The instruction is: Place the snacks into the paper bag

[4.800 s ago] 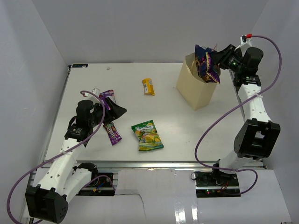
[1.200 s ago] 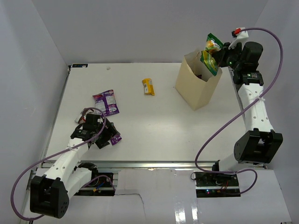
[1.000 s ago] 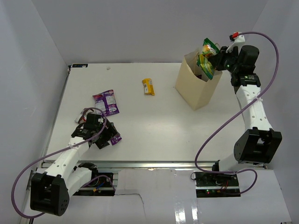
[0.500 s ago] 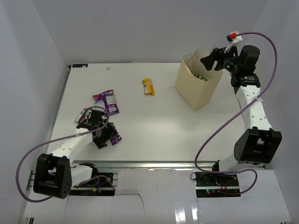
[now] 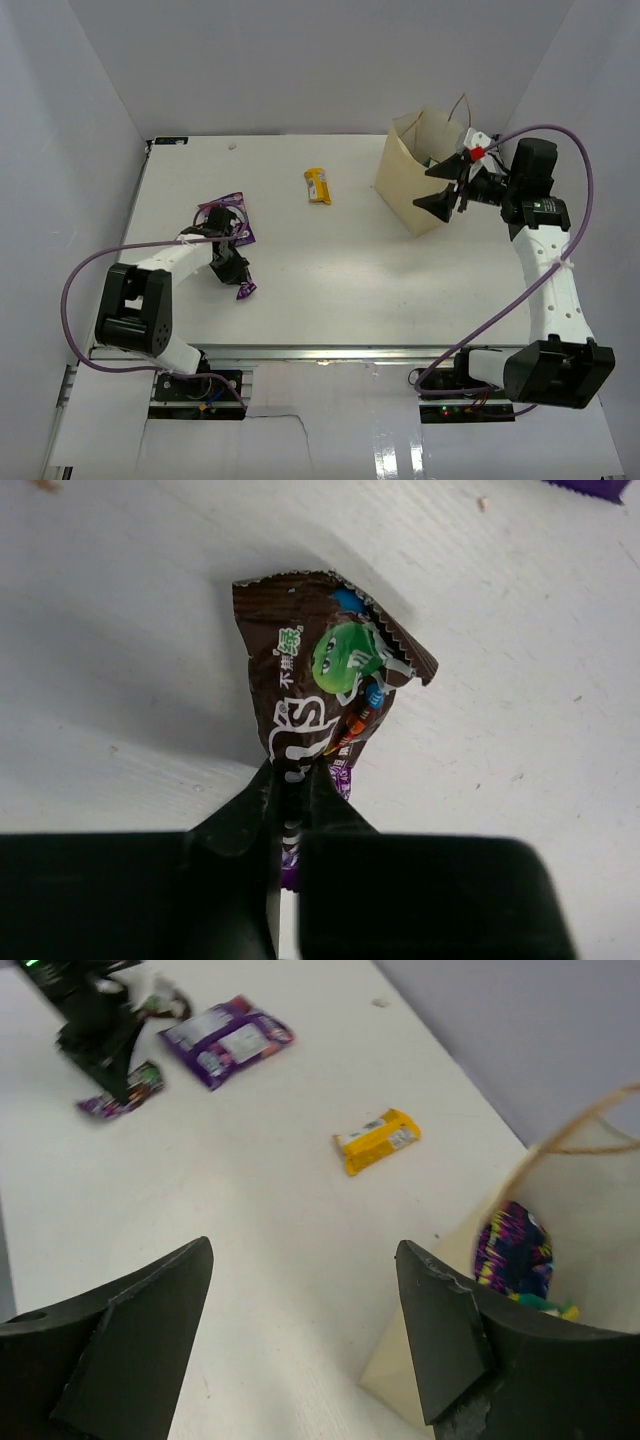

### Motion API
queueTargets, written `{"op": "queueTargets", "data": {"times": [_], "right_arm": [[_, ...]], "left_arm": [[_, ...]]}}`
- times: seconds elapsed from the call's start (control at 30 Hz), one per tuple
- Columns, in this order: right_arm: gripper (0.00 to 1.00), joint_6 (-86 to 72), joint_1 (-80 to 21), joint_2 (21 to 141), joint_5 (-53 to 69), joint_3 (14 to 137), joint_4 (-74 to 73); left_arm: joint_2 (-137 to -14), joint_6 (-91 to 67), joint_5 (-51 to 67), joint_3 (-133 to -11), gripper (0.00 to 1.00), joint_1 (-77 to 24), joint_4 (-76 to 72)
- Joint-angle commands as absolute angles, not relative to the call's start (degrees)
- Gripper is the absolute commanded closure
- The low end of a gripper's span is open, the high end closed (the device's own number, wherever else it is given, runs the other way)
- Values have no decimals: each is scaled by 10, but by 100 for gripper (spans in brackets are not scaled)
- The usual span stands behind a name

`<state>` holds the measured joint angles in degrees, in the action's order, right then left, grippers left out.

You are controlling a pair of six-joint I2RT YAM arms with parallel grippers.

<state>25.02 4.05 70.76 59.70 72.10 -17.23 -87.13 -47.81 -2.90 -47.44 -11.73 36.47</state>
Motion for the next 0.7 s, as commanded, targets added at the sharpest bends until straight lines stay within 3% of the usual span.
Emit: {"op": "queueTargets", "data": {"times": [0.0,0.03,0.13,0.2,0.3,0.37,0.4,0.53,0.67], "right_arm": [[20,532,16,686,757,729,-423],[20,561,2,684,749,732,-506],[25,553,-99,670,689,694,-529],[25,411,-154,652,638,616,-422],[25,229,-256,657,502,542,-262],[23,159,-279,698,478,535,-194],[21,93,-296,714,466,546,-174],[14,-139,-327,801,381,583,-74],[13,-234,-350,874,302,631,-86]], "left_arm": [[-889,-446,-32,-471,91,-119,355],[-877,-441,-28,-470,94,-120,352],[-845,-411,19,-459,99,-128,319],[-796,-387,80,-443,99,-134,276],[-737,-365,264,-376,99,-146,84],[-721,-408,371,-348,99,-163,-6],[-721,-423,391,-338,99,-190,-84],[-758,-446,401,-363,99,-259,-124],[-787,-451,391,-394,99,-302,-132]]}}
